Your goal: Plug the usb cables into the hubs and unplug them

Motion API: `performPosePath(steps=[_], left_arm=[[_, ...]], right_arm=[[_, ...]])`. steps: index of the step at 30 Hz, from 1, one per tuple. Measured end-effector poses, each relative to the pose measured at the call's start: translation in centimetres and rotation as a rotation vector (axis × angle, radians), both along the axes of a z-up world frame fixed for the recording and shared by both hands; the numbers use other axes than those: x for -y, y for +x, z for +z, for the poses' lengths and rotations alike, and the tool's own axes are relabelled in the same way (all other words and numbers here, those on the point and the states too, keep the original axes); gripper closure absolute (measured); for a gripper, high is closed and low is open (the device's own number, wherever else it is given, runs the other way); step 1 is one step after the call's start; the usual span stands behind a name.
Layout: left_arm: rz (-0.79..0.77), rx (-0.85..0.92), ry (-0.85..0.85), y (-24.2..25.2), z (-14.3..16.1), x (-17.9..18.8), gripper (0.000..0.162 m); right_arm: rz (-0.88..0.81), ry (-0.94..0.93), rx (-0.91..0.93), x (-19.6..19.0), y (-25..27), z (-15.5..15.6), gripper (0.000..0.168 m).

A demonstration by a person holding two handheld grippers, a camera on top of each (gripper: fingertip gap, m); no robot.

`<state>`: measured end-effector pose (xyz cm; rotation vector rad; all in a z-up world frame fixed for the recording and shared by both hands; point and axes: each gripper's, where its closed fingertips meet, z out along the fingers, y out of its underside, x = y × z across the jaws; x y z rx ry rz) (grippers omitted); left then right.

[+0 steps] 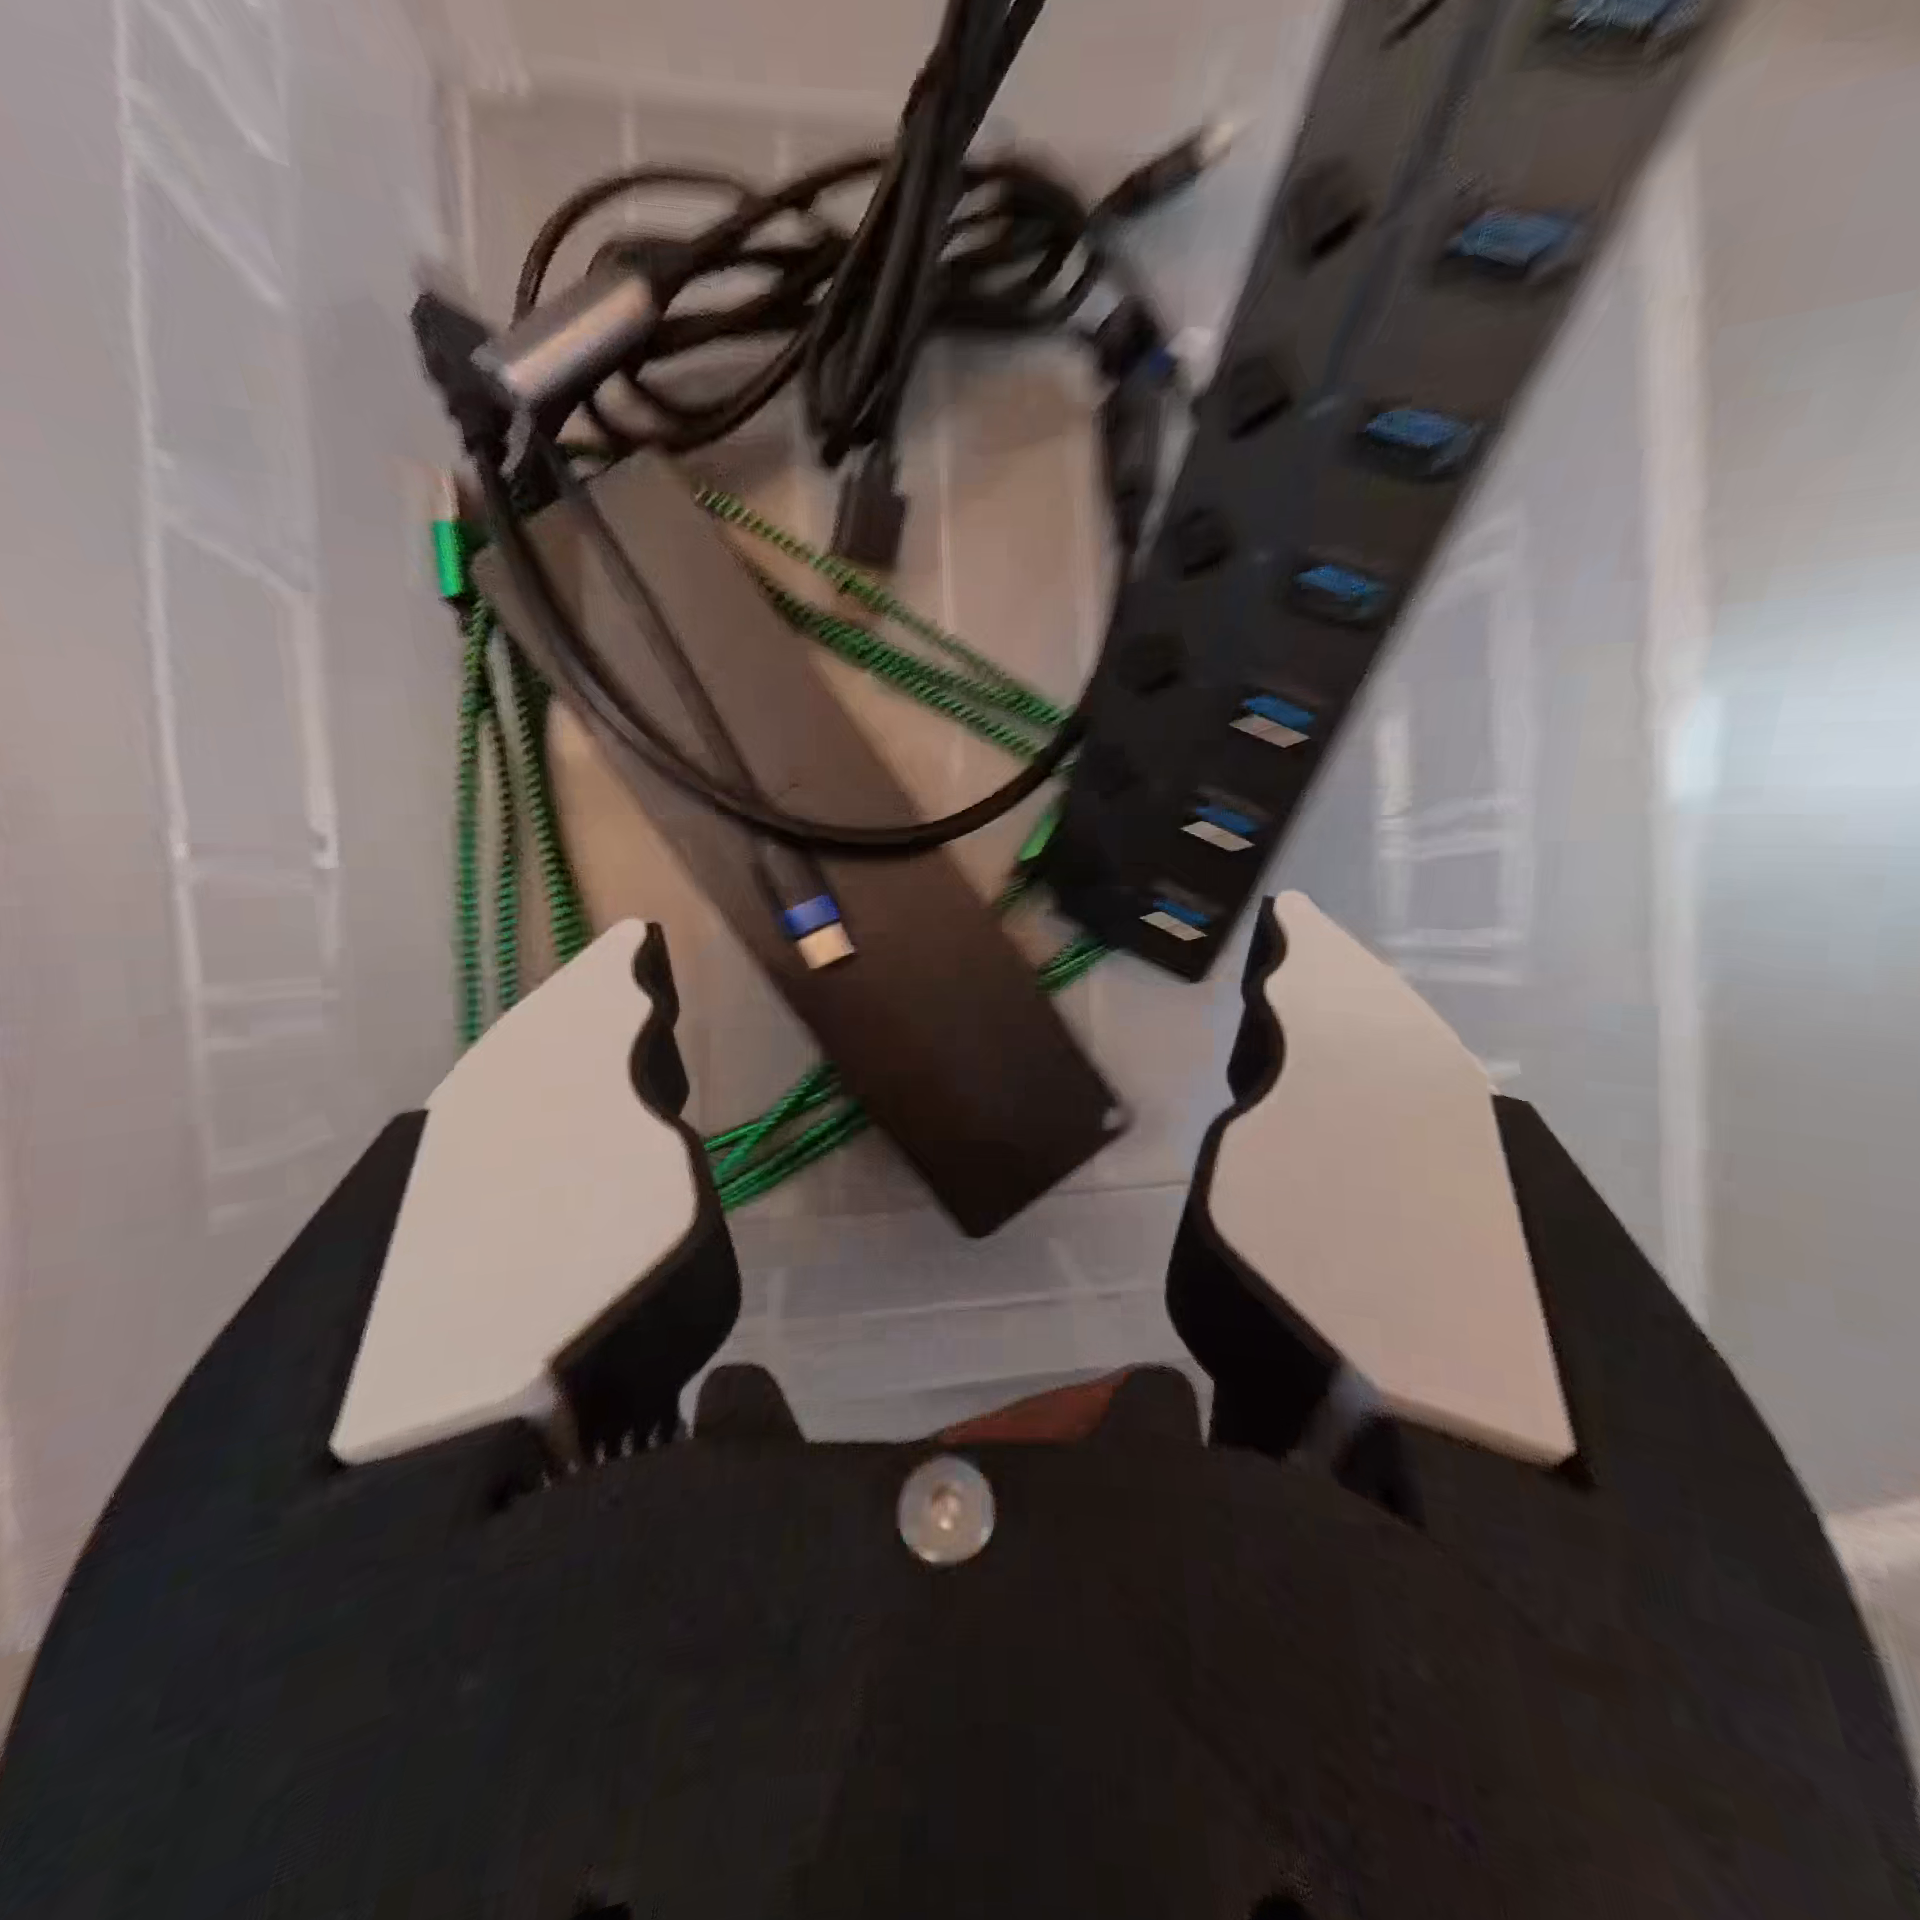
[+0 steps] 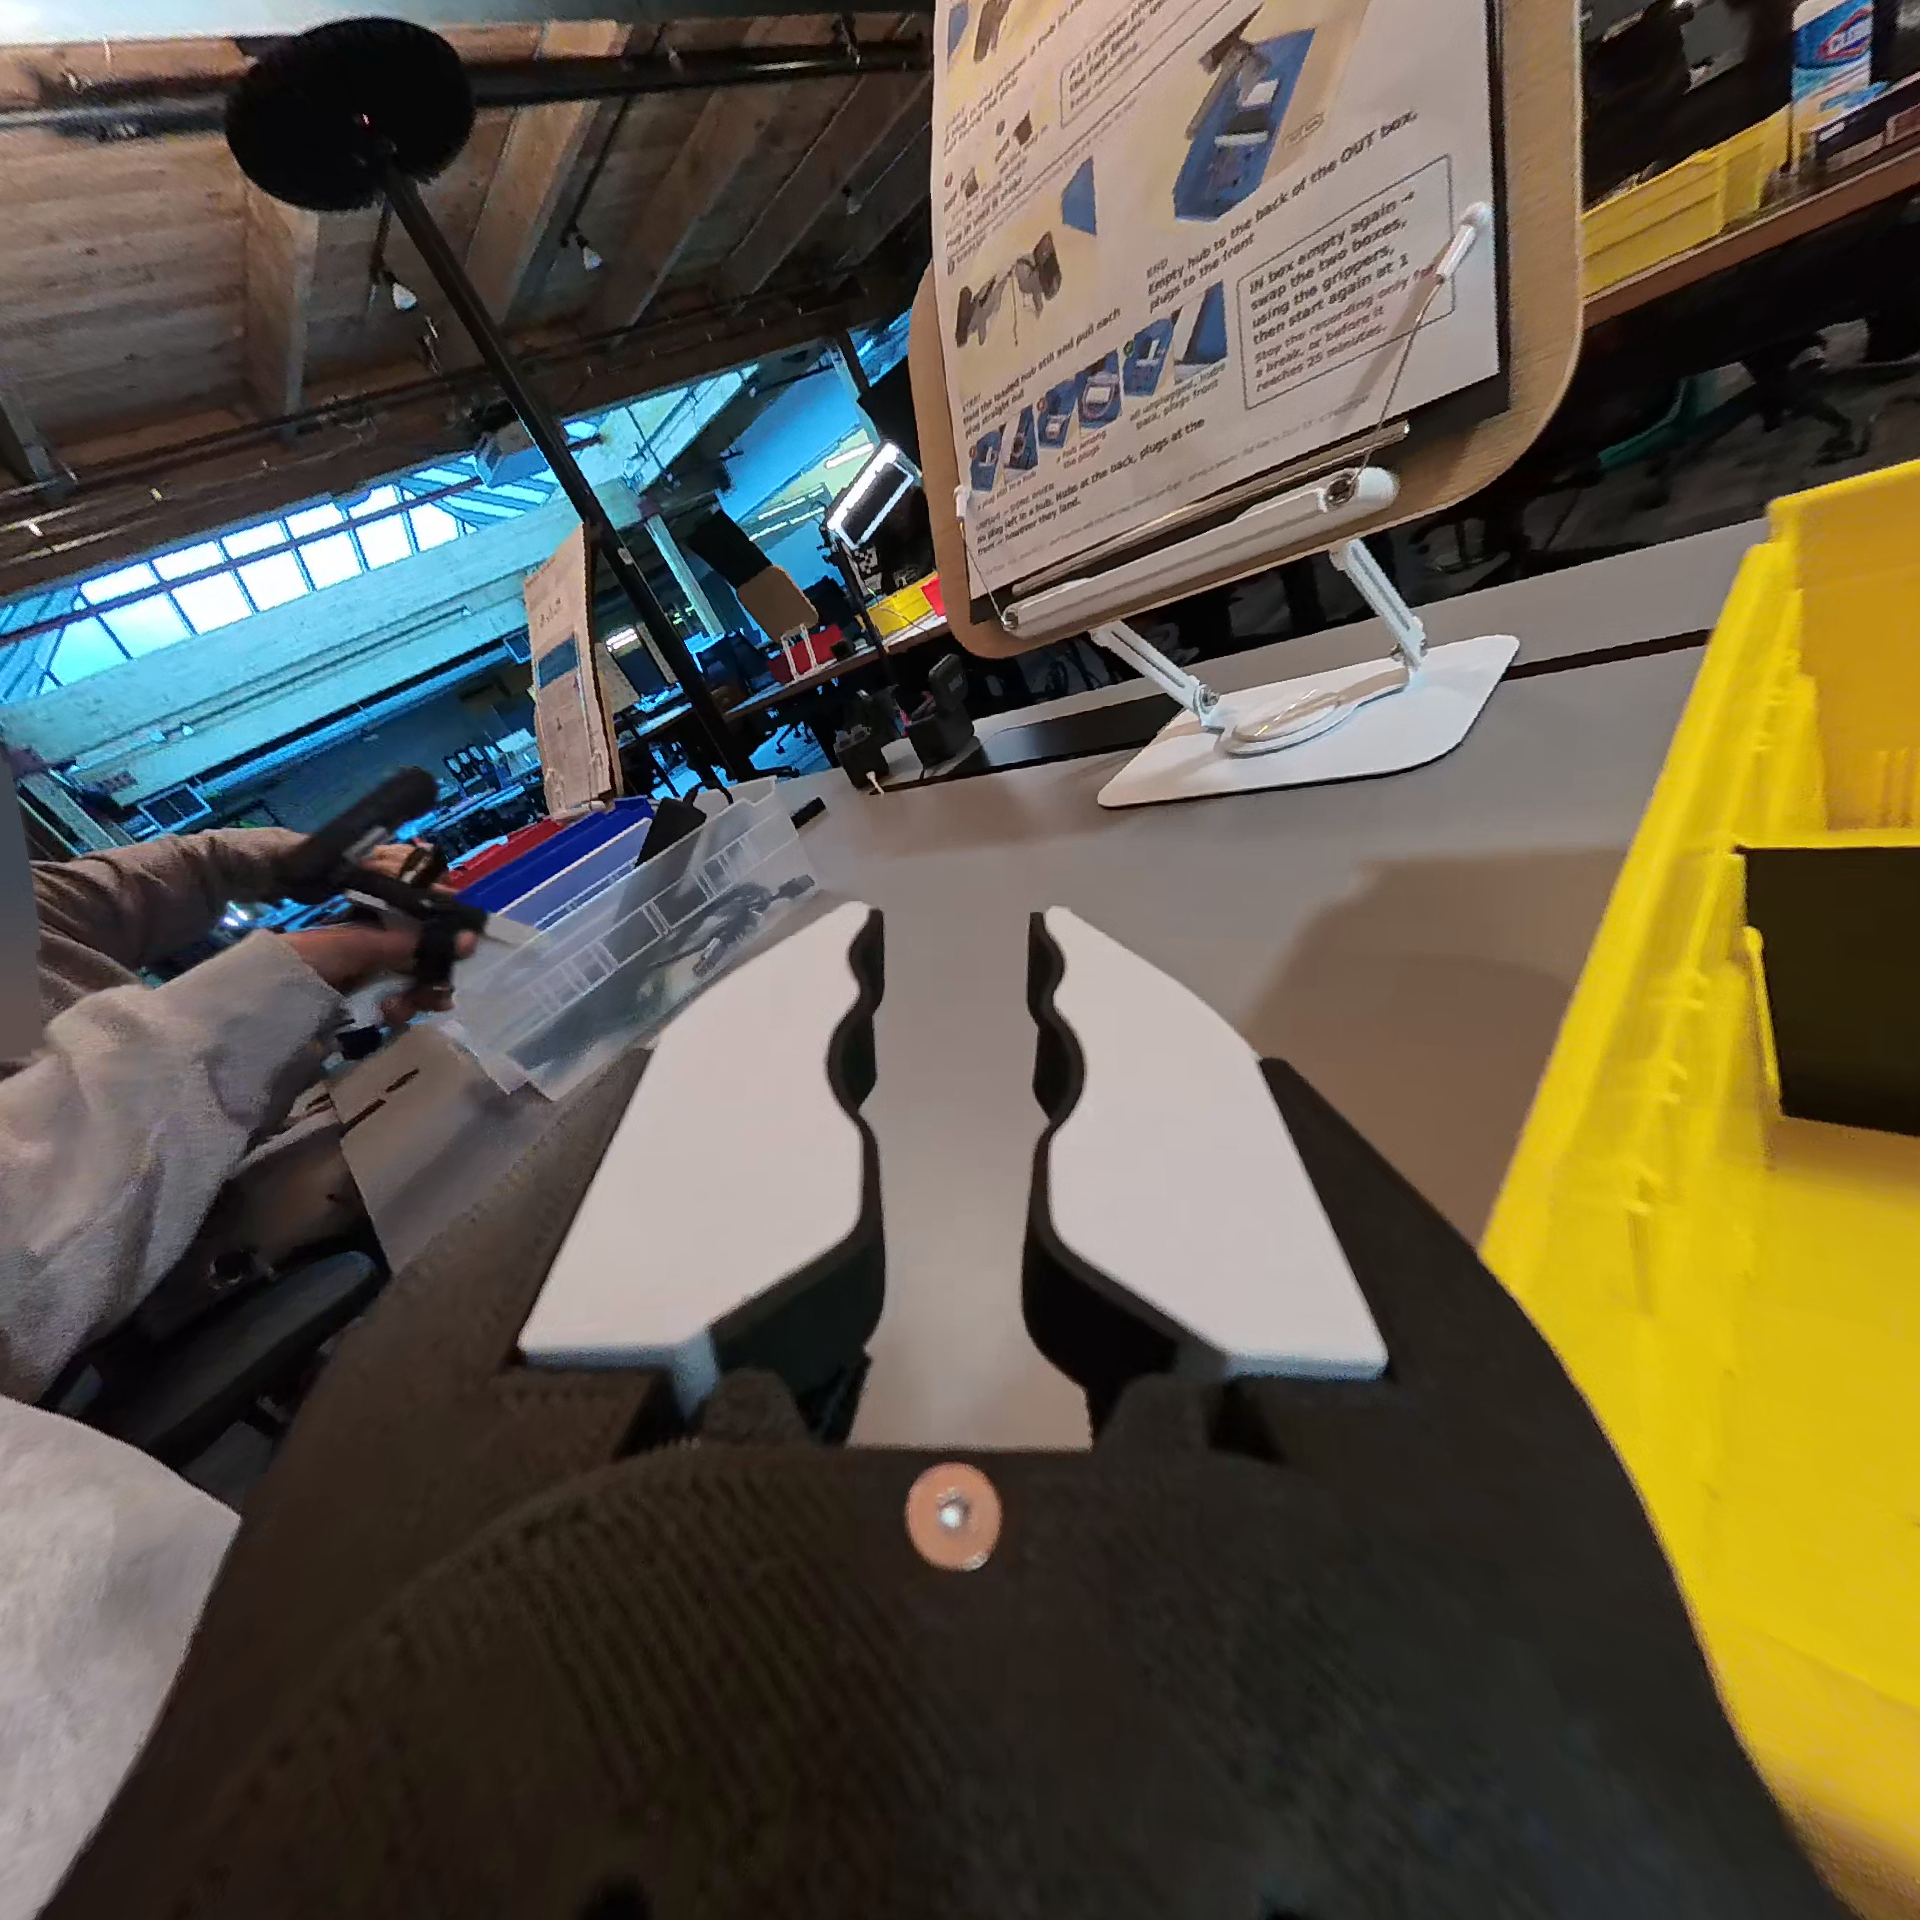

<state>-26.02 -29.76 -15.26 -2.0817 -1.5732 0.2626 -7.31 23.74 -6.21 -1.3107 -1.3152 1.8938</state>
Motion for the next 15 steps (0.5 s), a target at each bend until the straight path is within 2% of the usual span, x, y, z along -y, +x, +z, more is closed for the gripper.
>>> performPosePath(steps=[2,4,5,7,8,12,15], left_arm=[[-0.042,0.079,-0.163,0.4,-1.4,1.4,0.07],[-0.109,0.172,-0.23,1.5,-2.5,1.4,0.083],[-0.143,0.227,-0.233,2.3,-3.2,1.1,0.088],[-0.165,0.28,-0.206,2.6,-4.0,0.5,0.082],[-0.17,0.277,-0.203,2.4,-4.0,0.6,0.084],[-0.09,0.287,-0.096,1.5,-4.7,0.7,0.083],[-0.047,0.266,-0.078,0.7,-4.6,1.2,0.089]], right_arm=[[-0.006,-0.008,-0.008,-0.2,0.3,0.2,0.142],[-0.012,-0.006,-0.016,-0.4,0.5,0.4,0.142],[-0.012,-0.008,-0.017,-0.5,0.5,0.4,0.142],[-0.004,-0.022,-0.013,-0.5,0.5,0.4,0.142],[0.001,-0.032,-0.008,-0.4,0.4,0.3,0.142],[0.01,-0.066,0.013,-0.5,0.5,0.1,0.142],[0.001,-0.082,0.009,-0.8,0.6,0.3,0.142]])
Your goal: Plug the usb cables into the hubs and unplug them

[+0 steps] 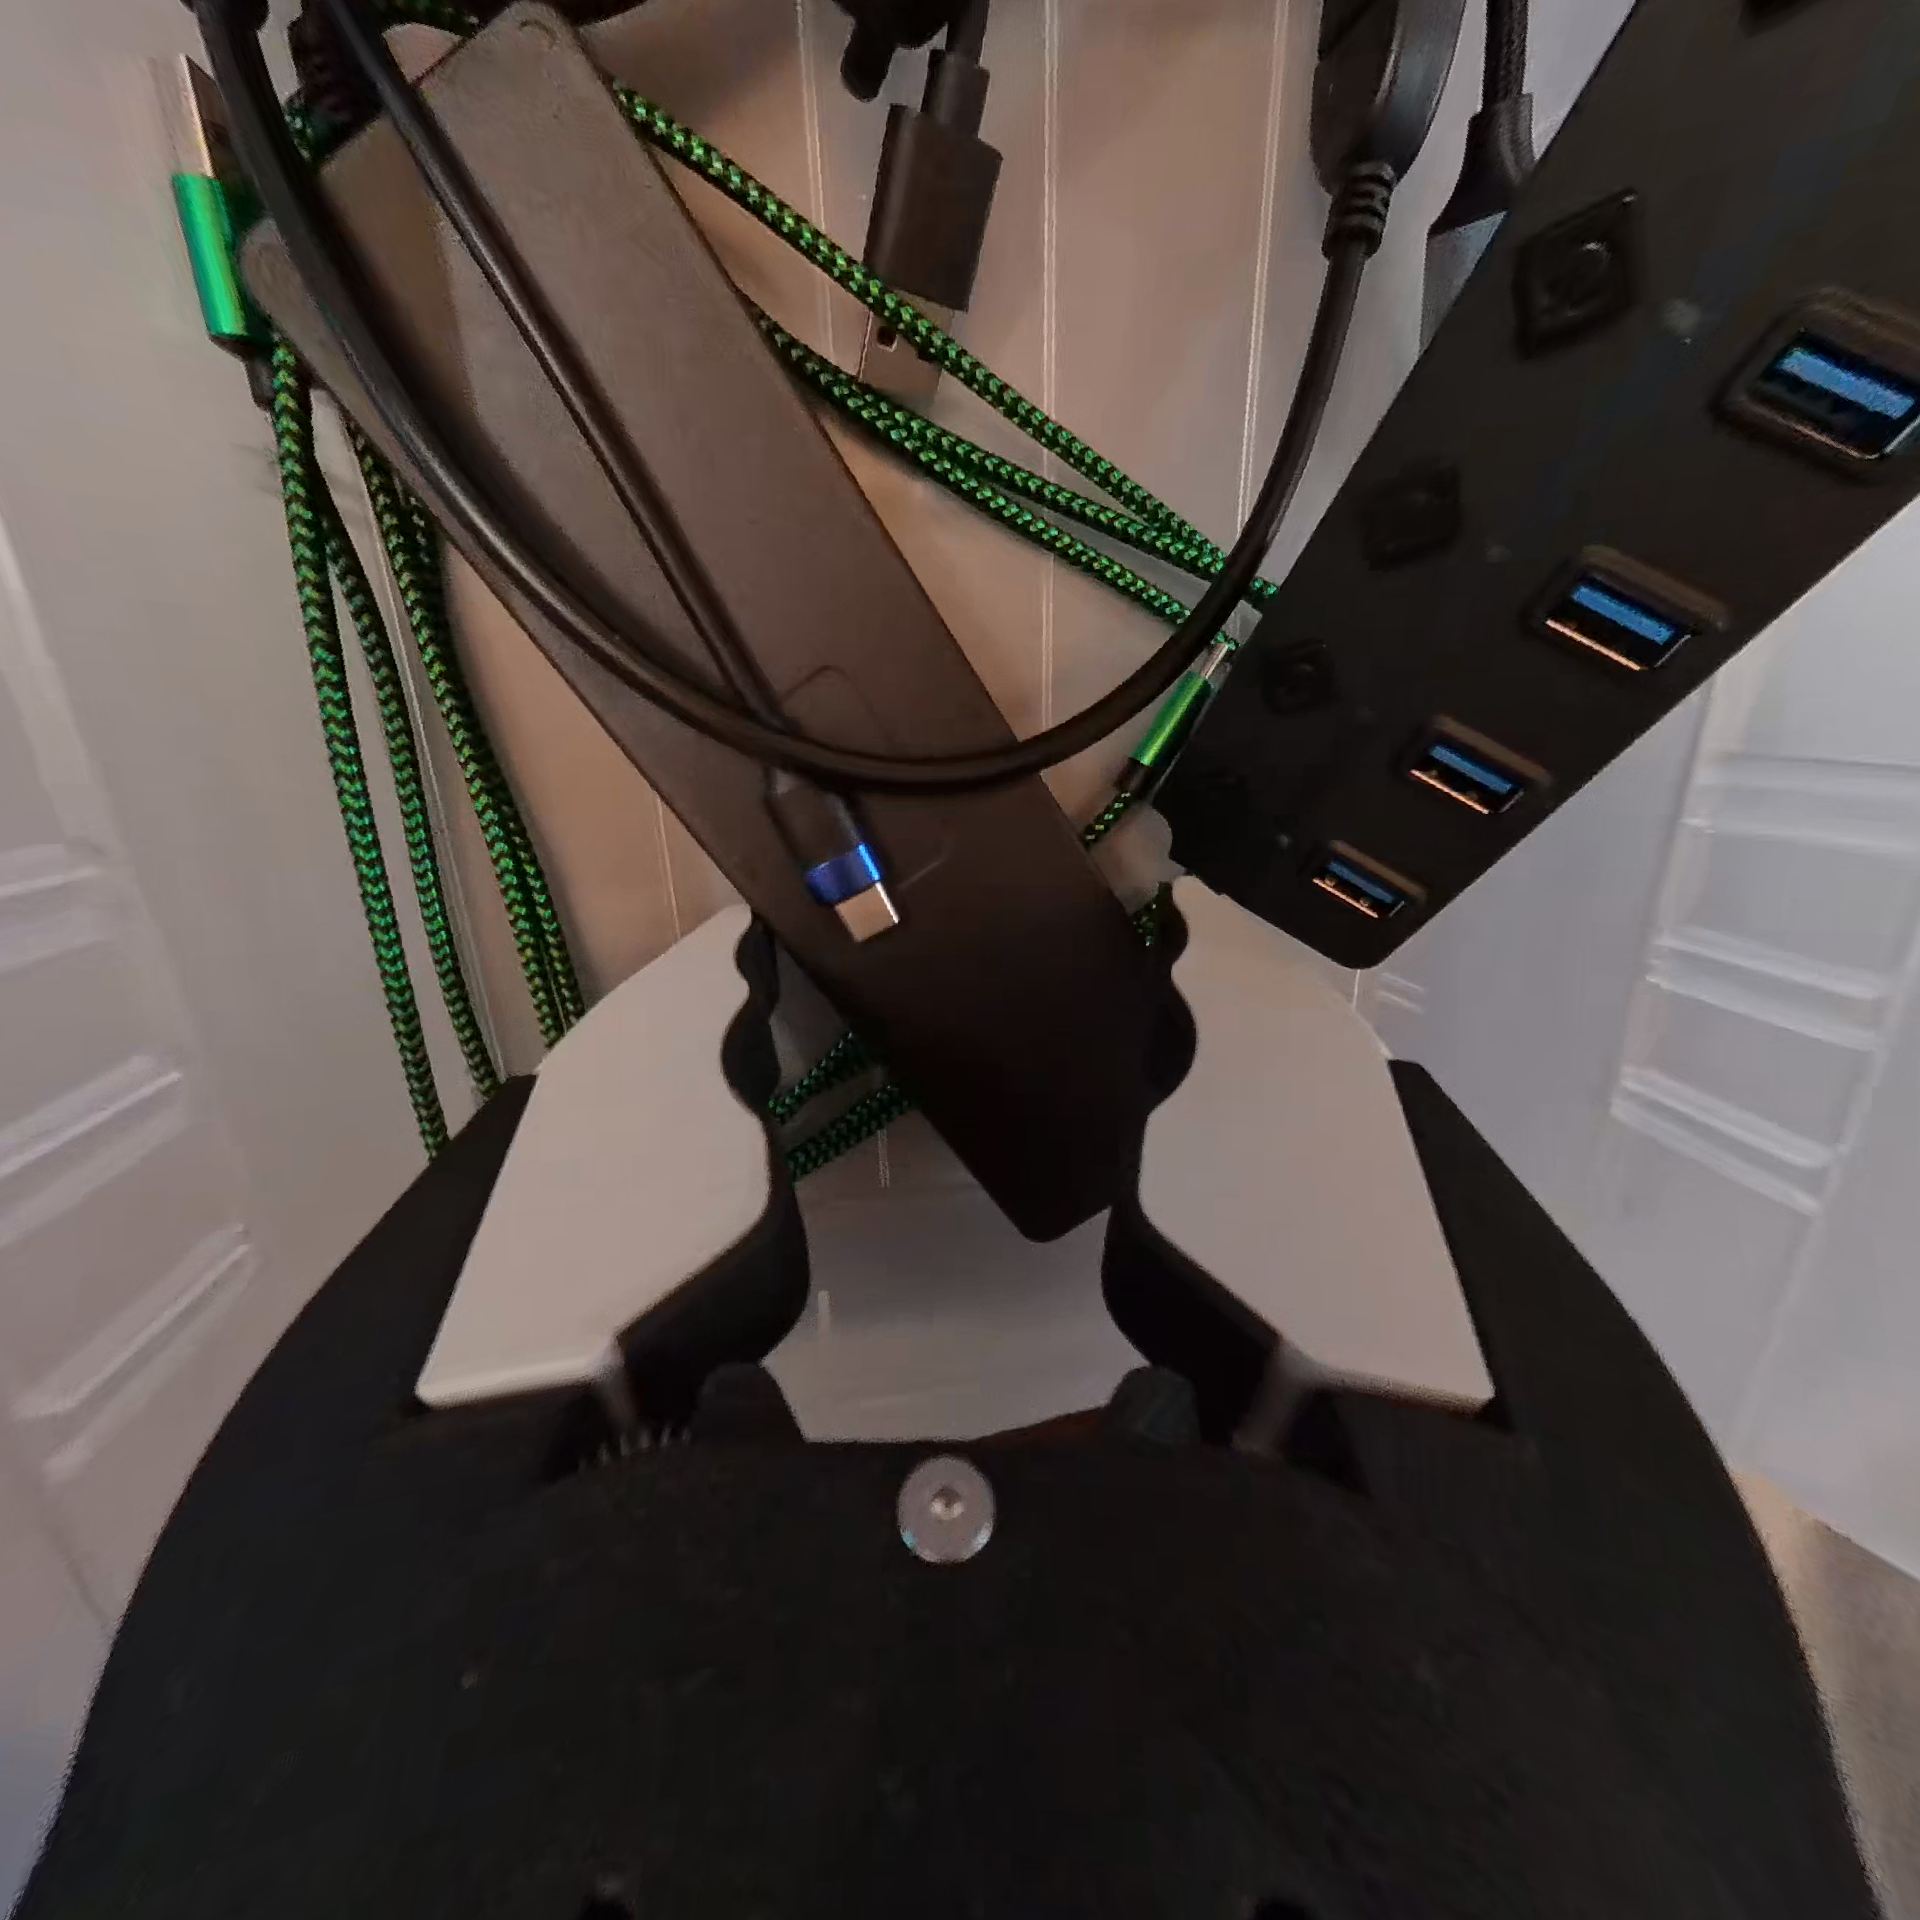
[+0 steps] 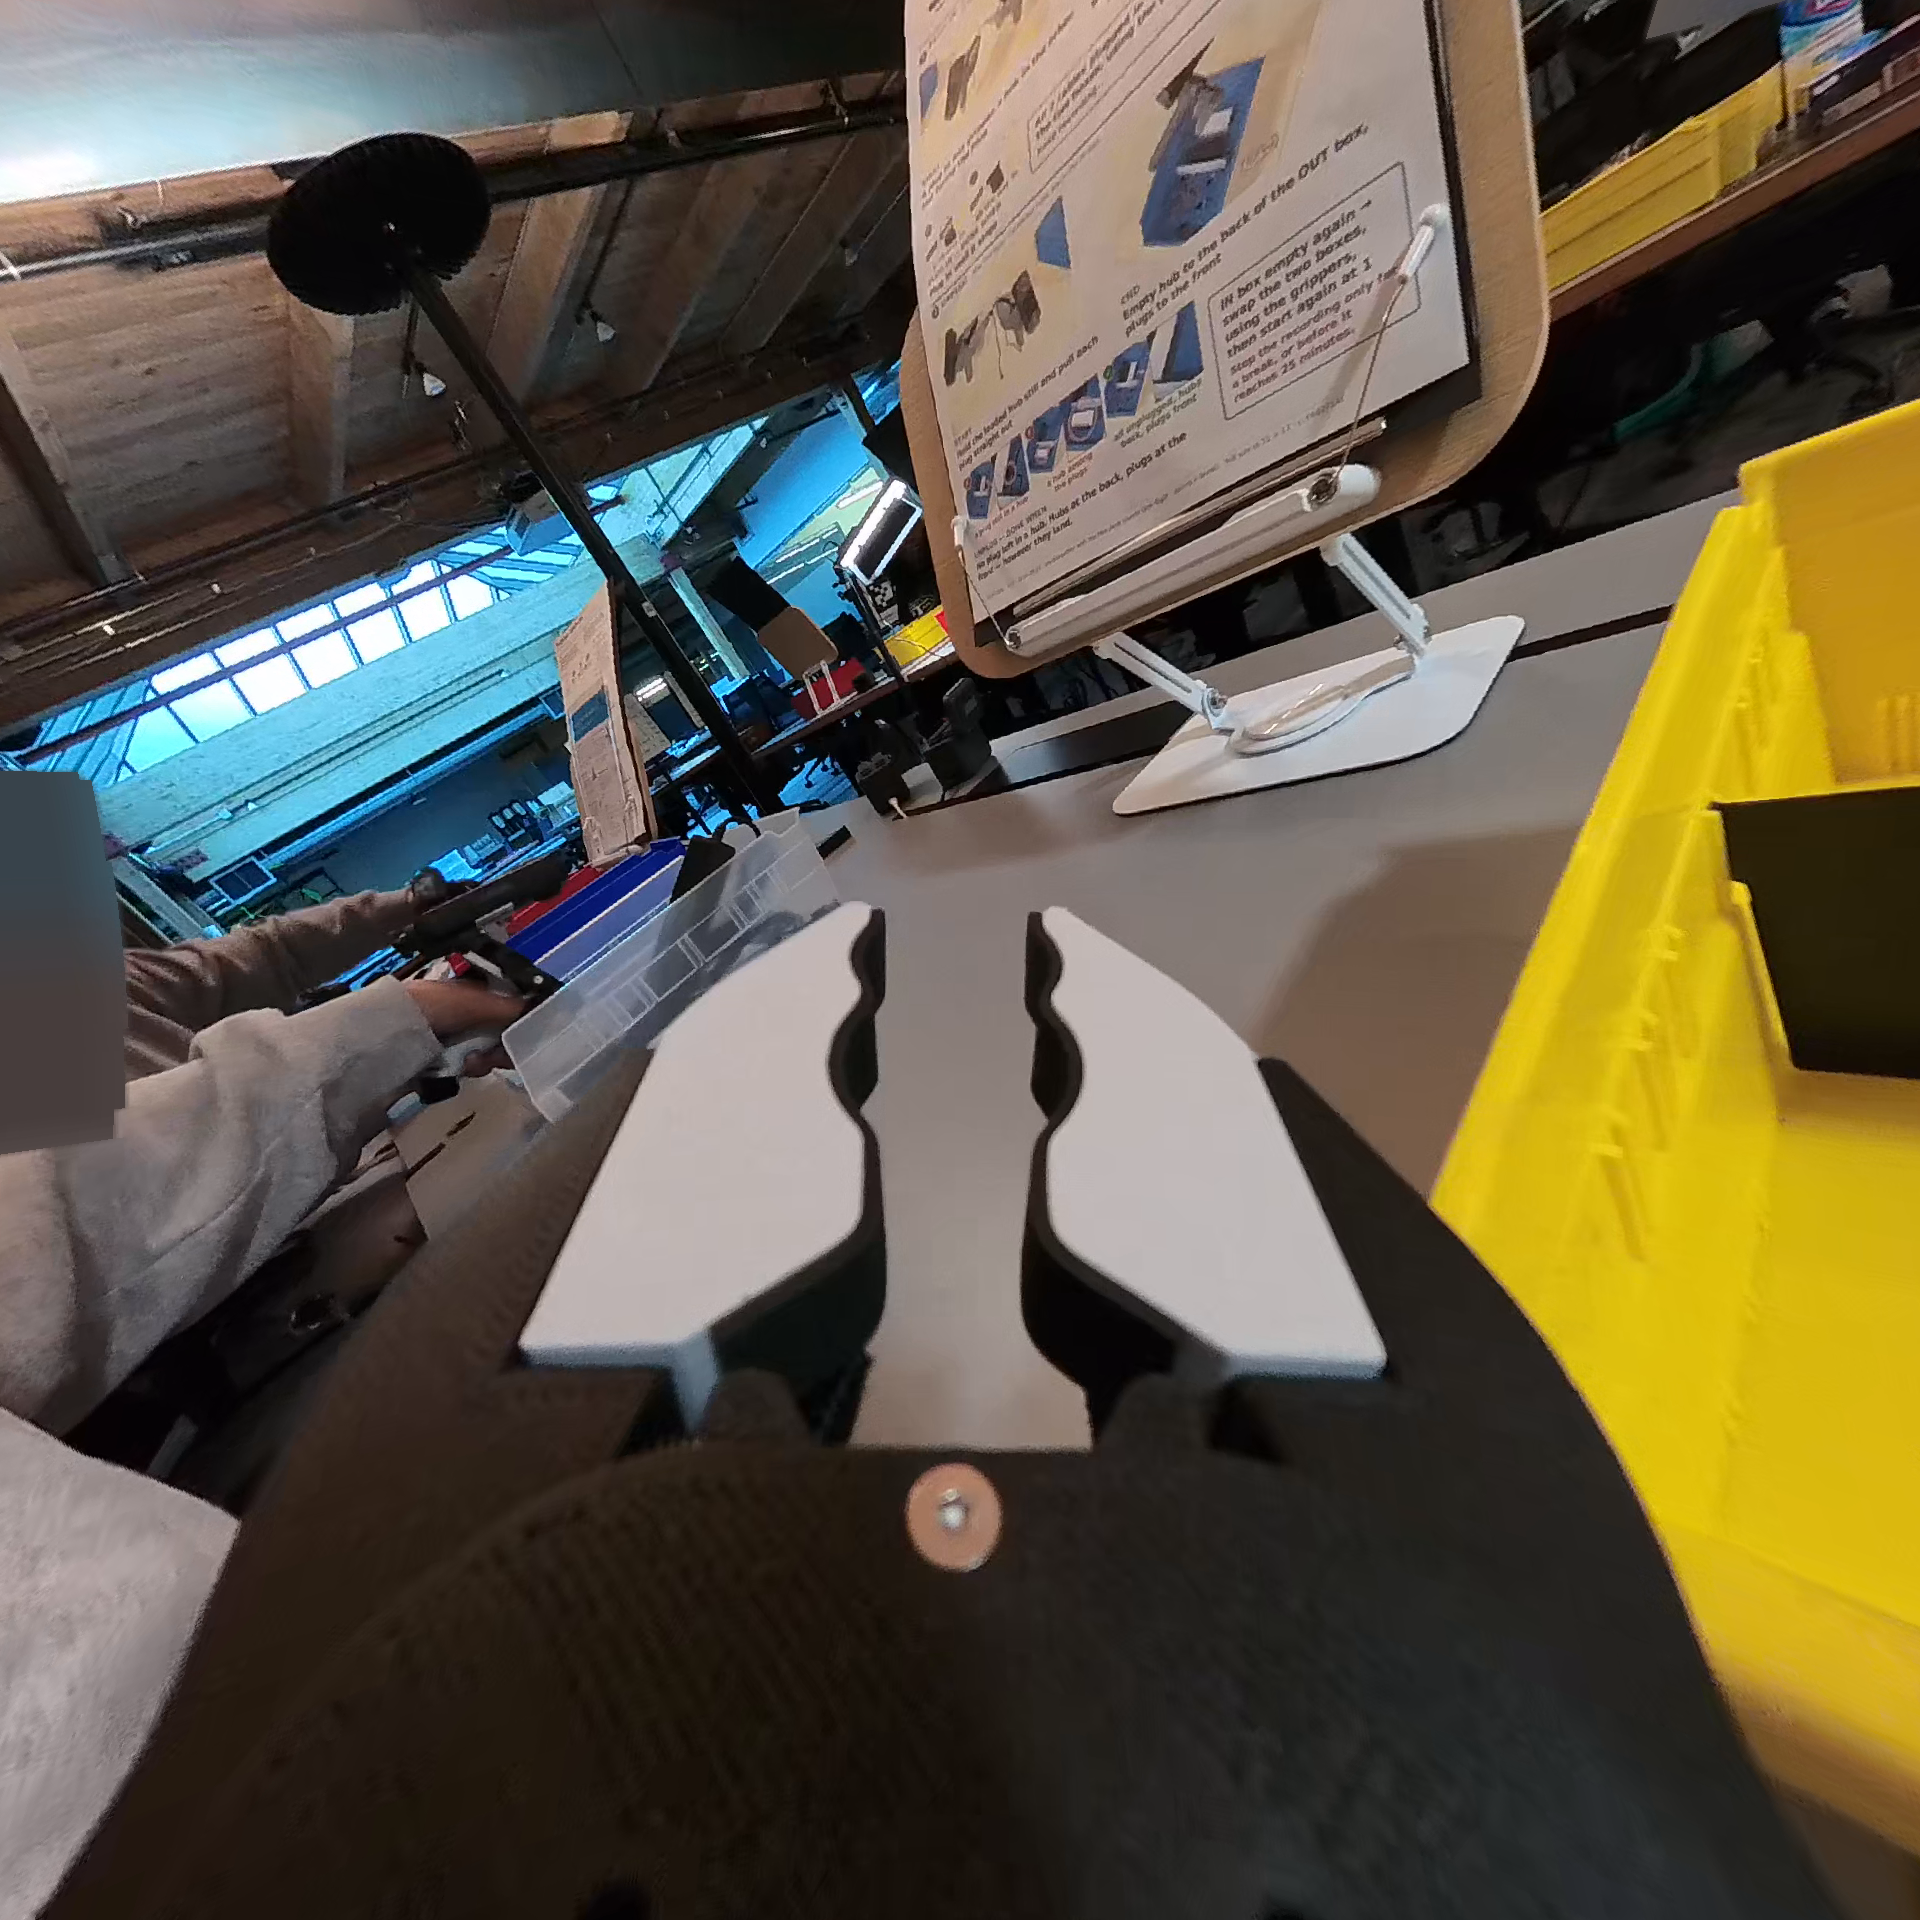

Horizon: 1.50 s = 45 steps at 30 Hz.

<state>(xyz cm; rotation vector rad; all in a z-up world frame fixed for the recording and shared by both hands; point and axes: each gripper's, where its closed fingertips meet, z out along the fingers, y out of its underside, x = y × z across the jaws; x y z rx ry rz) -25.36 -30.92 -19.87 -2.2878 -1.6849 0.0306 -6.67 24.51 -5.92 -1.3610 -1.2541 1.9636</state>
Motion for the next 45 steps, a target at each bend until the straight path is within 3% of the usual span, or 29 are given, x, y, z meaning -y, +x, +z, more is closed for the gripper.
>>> performPosePath(steps=[5,11,12,13,16,21,26,30,35,39,45], left_arm=[[0.005,-0.039,0.02,-0.3,0.8,0.3,0.095],[0.107,-0.225,0.223,-1.6,7.0,1.9,0.106],[0.137,-0.282,0.224,-2.0,8.4,2.6,0.128],[0.153,-0.354,0.254,-2.5,10.0,2.9,0.14],[0.164,-0.44,0.288,-2.8,12.7,3.2,0.14],[0.107,-0.493,0.116,-2.8,11.3,3.0,0.14],[0.108,-0.717,0.154,-3.1,17.6,2.2,0.141],[0.01,-0.895,0.009,-2.3,23.8,1.9,0.14],[-0.247,-1.151,-0.468,-0.9,29.6,0.6,0.162],[-0.327,-0.999,-0.447,-0.6,26.0,-1.8,0.162],[-0.207,-0.87,-0.32,-1.5,18.2,-0.6,0.162]], right_arm=[[-0.028,-0.022,-0.008,-0.6,0.4,0.4,0.143],[-0.029,-0.045,0.001,-0.8,0.2,0.2,0.143],[-0.027,-0.047,0.005,-0.7,0.2,0.1,0.143],[-0.024,-0.048,0.009,-0.7,0.1,0.0,0.143],[-0.016,-0.052,0.015,-0.5,0.1,-0.1,0.143],[-0.015,-0.052,0.015,-0.4,0.1,-0.1,0.143],[-0.021,-0.066,0.017,-0.7,0.2,-0.1,0.143],[-0.011,-0.082,0.028,-0.7,0.0,-0.4,0.142],[0.003,-0.105,0.034,-0.6,0.0,-0.5,0.142],[0.013,-0.122,0.026,-0.5,0.3,-0.1,0.142],[0.043,-0.15,0.018,0.2,0.7,0.2,0.142]])
